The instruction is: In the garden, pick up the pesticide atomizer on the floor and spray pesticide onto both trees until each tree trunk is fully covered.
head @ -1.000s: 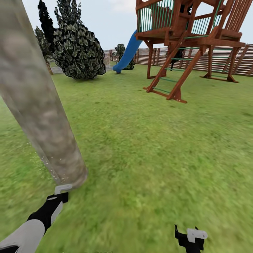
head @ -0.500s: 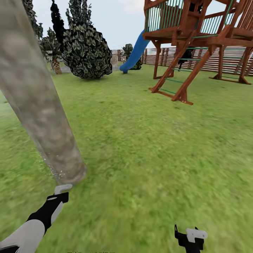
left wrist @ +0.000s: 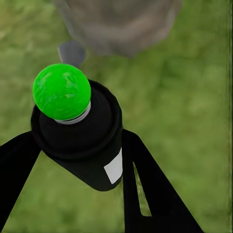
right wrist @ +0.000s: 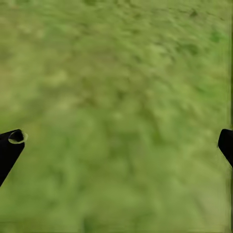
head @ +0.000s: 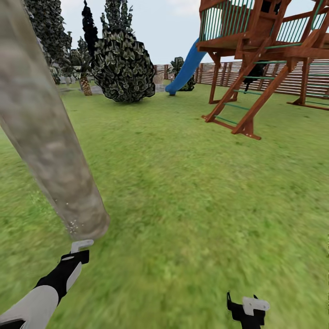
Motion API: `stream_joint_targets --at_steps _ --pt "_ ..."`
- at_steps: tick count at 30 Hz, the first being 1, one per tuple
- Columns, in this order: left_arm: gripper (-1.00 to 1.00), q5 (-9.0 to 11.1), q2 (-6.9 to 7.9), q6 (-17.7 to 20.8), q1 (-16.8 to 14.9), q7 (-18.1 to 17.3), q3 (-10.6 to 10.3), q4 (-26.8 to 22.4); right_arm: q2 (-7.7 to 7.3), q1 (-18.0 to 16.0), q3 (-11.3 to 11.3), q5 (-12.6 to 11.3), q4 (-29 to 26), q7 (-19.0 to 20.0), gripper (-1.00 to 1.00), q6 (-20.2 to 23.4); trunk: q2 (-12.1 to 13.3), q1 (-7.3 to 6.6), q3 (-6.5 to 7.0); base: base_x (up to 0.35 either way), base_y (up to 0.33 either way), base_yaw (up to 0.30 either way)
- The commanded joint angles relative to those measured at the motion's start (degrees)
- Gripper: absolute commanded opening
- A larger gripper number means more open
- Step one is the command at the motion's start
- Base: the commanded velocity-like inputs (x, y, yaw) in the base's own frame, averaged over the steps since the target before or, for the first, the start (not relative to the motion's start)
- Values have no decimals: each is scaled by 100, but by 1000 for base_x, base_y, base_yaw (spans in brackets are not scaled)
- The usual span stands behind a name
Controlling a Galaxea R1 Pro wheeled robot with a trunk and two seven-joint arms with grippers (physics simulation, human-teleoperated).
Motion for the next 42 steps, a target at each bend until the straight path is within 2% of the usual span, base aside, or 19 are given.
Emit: stream_joint_targets --at_steps 1,12,13,16,18,21,22,23,25,27,28,29,35,38,40,41,42 --pt "-100 -2 0 -2 0 0 -1 -1 1 0 -1 0 0 0 100 0 0 0 0 169 -249 33" --pt "-100 -1 -40 4 -5 -10 7 -157 3 -1 0 1 0 0 100 0 0 0 0 169 -224 252" --pt "-100 -14 -167 30 -8 -19 -1 -469 4 0 -2 2 0 0 100 0 0 0 0 31 -24 278" --pt "-100 -34 -275 73 -8 -31 -2 -900 3 0 -1 0 0 0 100 0 0 0 0 9 -7 278" --pt "-100 -21 -263 130 -9 -42 -15 -1147 3 0 0 0 0 0 100 0 0 0 0 1 -1 278" --pt "-100 -25 -208 650 -9 -74 9 -1827 3 0 0 0 0 0 100 0 0 0 0 0 0 278" --pt "-100 -26 -130 771 -6 -87 74 -1973 3 0 0 0 0 0 100 0 0 0 0 0 0 248" --pt "-100 -19 -19 829 -2 -100 151 -2024 3 -1 0 0 0 0 100 0 0 0 0 0 0 93" --pt "-100 -16 9 858 -1 -112 130 -2061 1 0 -3 1 0 0 100 0 0 0 0 0 0 27" --pt "-100 -43 -53 869 -5 -114 90 -2078 -4 0 -2 3 0 0 100 0 0 0 0 0 0 6" --pt "-100 -34 -168 885 -8 -108 -123 -2084 -6 0 -3 7 0 0 100 0 0 0 0 0 0 0" --pt "-100 -20 -183 884 -9 -107 -160 -2084 -11 0 -7 6 0 0 100 0 0 0 0 0 0 0" --pt "-100 -10 -198 888 -9 -124 -205 -2084 -10 -4 -9 0 0 0 100 0 0 0 0 -219 -38 0" --pt "-100 -10 -358 896 -60 -115 -227 -2091 -6 0 -5 0 0 0 100 0 0 0 0 -102 -68 0" --pt "-100 -6 -387 1231 -112 -120 -228 -2110 -6 0 -4 0 0 0 100 0 0 0 0 -9 -6 0" --pt "-100 -3 -347 1494 -198 -127 -203 -2236 -6 0 -4 0 0 0 100 0 0 0 0 -3 -2 0" --pt "-100 -4 -328 1565 -225 -129 -190 -2289 -6 0 -6 0 0 0 100 0 0 0 0 -2 -1 0"
